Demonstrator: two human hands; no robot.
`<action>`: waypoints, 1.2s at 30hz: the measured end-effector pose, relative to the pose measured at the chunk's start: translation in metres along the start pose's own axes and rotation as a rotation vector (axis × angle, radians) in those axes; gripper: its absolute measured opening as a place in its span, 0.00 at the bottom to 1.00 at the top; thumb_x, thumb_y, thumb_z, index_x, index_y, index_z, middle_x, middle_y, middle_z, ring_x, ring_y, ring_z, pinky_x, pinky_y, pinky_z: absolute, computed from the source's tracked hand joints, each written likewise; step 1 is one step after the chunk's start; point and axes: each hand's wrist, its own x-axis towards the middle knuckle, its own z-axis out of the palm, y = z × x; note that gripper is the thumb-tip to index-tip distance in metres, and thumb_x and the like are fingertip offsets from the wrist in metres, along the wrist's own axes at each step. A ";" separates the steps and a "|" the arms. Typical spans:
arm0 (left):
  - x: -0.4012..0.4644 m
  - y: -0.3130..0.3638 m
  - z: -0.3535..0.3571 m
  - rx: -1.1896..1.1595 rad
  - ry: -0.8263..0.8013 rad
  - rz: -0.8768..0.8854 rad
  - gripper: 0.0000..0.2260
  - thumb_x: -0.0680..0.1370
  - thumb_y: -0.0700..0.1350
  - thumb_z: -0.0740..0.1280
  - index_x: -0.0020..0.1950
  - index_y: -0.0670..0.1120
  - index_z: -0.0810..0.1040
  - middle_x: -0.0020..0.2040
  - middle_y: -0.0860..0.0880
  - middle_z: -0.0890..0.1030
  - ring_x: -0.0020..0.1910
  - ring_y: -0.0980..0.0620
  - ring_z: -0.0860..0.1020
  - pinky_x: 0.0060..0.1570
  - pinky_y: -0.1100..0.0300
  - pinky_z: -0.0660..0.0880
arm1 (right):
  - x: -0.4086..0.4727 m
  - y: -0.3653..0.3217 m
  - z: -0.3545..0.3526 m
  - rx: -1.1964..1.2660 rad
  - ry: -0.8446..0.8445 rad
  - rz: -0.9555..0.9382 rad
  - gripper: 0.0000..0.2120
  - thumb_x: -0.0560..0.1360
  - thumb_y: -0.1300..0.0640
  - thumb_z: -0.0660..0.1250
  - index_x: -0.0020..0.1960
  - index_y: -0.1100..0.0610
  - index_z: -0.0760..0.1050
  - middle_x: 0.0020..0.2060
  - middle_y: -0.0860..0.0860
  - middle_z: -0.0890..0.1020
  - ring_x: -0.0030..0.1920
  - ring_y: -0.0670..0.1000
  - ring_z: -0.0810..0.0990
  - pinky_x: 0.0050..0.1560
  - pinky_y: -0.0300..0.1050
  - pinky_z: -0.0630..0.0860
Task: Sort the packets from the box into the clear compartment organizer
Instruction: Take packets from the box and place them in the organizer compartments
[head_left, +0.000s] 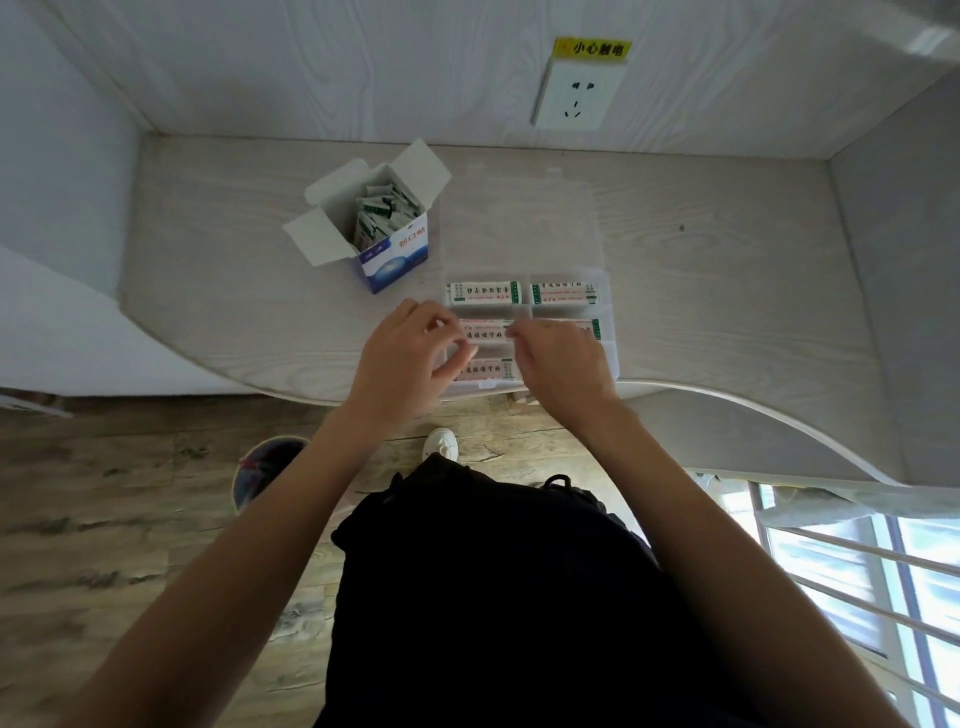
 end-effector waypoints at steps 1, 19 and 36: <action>0.001 0.001 -0.008 -0.043 0.069 -0.013 0.12 0.76 0.50 0.64 0.47 0.42 0.81 0.46 0.47 0.79 0.46 0.50 0.75 0.47 0.63 0.70 | 0.001 -0.001 -0.008 0.116 0.077 0.022 0.10 0.79 0.60 0.60 0.54 0.57 0.78 0.43 0.53 0.84 0.38 0.51 0.81 0.41 0.43 0.76; 0.043 -0.091 -0.045 0.110 0.087 -0.521 0.33 0.64 0.62 0.70 0.63 0.44 0.74 0.54 0.44 0.80 0.56 0.43 0.77 0.54 0.50 0.72 | 0.178 -0.107 -0.006 -0.320 -0.108 -0.150 0.11 0.77 0.55 0.62 0.57 0.55 0.77 0.52 0.53 0.80 0.52 0.55 0.79 0.41 0.43 0.68; 0.039 -0.086 -0.047 0.035 0.089 -0.563 0.33 0.67 0.57 0.74 0.68 0.47 0.70 0.63 0.47 0.76 0.61 0.46 0.73 0.58 0.53 0.67 | 0.169 -0.089 -0.006 0.020 -0.006 -0.282 0.10 0.79 0.51 0.60 0.50 0.56 0.76 0.45 0.51 0.79 0.44 0.54 0.78 0.39 0.44 0.65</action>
